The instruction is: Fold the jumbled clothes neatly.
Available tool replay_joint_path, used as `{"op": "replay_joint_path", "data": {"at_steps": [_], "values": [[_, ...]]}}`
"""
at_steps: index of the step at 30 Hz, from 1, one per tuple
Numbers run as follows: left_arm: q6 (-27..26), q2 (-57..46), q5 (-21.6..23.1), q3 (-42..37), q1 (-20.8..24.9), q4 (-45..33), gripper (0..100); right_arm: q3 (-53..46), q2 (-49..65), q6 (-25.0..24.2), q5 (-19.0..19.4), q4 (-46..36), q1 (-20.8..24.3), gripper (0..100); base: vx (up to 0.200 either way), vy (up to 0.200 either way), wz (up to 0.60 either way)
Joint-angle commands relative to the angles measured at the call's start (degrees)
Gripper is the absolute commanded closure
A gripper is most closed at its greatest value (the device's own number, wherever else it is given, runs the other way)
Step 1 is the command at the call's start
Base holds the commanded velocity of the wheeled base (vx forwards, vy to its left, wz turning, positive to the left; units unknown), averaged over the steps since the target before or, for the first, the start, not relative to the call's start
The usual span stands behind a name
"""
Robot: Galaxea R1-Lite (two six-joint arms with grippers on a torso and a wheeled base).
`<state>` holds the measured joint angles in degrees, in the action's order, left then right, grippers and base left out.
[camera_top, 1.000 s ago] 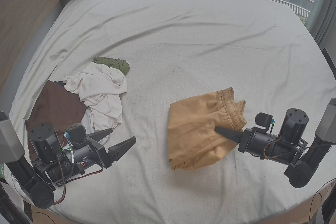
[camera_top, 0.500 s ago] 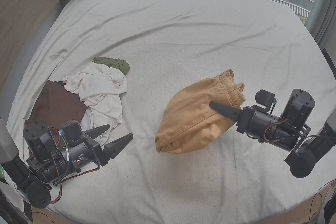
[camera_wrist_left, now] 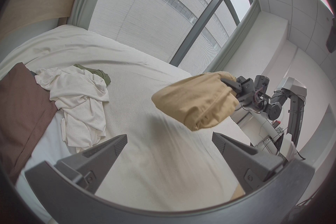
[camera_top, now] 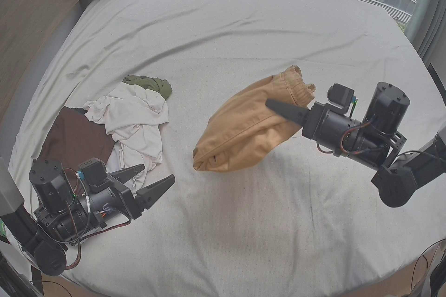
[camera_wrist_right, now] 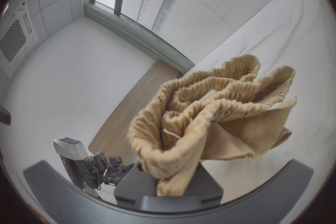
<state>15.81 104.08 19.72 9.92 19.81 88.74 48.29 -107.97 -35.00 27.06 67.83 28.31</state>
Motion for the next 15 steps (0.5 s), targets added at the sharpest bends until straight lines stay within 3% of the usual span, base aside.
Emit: {"op": "replay_joint_path", "data": {"at_steps": [1,15], "values": [[0.5,0.1,0.1,0.1,0.1,0.0,0,7.6,-2.9,0.0,0.1,-3.5,-0.3,100,0.0,0.0,0.0],[1.4,0.0,0.1,-0.1,0.4,0.0,0,28.7,-10.2,0.0,0.6,-16.9,-0.8,100,0.0,0.0,0.0]]}}
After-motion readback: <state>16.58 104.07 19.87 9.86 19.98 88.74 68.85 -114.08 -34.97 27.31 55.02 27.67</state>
